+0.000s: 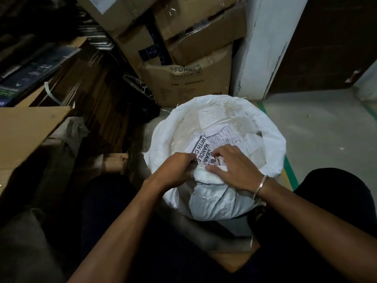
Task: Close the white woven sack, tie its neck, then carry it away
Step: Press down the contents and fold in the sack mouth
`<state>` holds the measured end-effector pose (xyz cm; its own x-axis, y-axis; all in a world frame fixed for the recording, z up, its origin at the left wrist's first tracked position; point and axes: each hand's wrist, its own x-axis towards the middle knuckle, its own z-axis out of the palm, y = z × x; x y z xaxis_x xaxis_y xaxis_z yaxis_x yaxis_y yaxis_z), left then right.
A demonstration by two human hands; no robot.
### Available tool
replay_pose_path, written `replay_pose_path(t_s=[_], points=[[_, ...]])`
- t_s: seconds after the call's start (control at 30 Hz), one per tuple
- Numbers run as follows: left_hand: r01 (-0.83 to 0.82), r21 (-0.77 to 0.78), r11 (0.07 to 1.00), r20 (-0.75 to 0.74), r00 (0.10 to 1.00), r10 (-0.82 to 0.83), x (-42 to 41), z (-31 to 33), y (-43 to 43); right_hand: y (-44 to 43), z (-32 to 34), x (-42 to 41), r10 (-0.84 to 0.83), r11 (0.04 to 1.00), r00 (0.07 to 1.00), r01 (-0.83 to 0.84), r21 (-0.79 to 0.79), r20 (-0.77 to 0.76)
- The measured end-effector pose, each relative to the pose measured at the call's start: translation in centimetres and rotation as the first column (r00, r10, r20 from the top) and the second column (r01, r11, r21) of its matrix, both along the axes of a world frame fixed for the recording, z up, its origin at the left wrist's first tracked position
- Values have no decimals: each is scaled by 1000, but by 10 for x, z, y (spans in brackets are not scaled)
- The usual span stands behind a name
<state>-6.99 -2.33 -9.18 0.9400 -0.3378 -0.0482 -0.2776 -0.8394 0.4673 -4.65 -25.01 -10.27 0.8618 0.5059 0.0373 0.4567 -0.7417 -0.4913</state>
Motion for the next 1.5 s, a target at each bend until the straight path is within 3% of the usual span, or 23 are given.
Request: replay_pose_path(t_s=[0.1,0.2,0.27,0.37,0.5,0.57,0.67,0.7,0.77,0.83,0.9,0.93,1.0,1.07,1.13,1.17,1.23,1.3,1.33,1.4,1.47,1.5], points=[[-5,-74,997,-41,999,2,-1,-2,-5,15,2,-14,184,978,978,-171,-123,101],[-110,-211,971,-88,992,94,-1,5,2,24,-5,-11,111,991,989,-103,-87,100],[-119,-155,981,-77,991,108,-3,12,19,24,-2,-7,36,999,999,-36,-17,-34],[-48,92,995,16,999,47,2,18,43,21,3,1,-25,994,958,55,99,-284],[-44,113,993,24,999,41,21,14,48,24,11,6,10,999,887,-26,-28,-462],[-20,122,992,-14,1000,22,24,13,45,35,20,-1,-18,990,943,-31,-141,-331],[17,81,997,-40,999,-14,27,12,45,67,26,-18,29,989,996,-17,-149,83],[13,51,999,-43,999,-11,27,13,45,78,27,-19,53,988,989,-32,-151,137],[-136,-103,985,-57,990,130,27,10,46,95,17,-11,-3,988,997,15,-152,79],[-460,-279,843,-85,886,455,26,8,51,99,10,2,-127,989,988,120,-82,-84],[-710,-284,644,-195,701,686,24,4,60,98,7,11,-197,978,947,208,17,-255],[-779,-286,558,-360,627,691,23,5,63,99,8,12,-232,965,907,261,36,-350],[-855,-354,380,-711,510,484,22,7,61,101,4,12,-242,949,821,311,50,-517],[-888,-396,233,-793,458,402,23,5,58,100,0,14,-211,950,753,308,51,-623],[-893,-433,125,-748,433,504,26,0,54,97,1,18,-163,971,748,236,27,-644],[-878,-455,147,-662,444,604,28,-3,52,98,7,20,-141,983,784,181,5,-604],[-803,-417,425,-326,569,755,30,-7,49,104,21,27,-154,988,919,155,-28,-362],[-695,-261,670,-16,697,717,29,-10,41,117,38,31,-64,996,985,72,44,-158],[-662,-198,723,61,728,683,27,-10,37,126,44,34,49,999,992,-49,7,-116],[-653,-153,742,95,737,669,25,-10,33,140,42,50,205,963,979,-203,-175,-10],[-673,-105,732,48,731,680,28,-9,39,149,31,75,289,900,954,-242,-362,80],[-687,-96,721,-26,725,688,29,-7,42,153,26,85,310,888,947,-256,-382,85]])
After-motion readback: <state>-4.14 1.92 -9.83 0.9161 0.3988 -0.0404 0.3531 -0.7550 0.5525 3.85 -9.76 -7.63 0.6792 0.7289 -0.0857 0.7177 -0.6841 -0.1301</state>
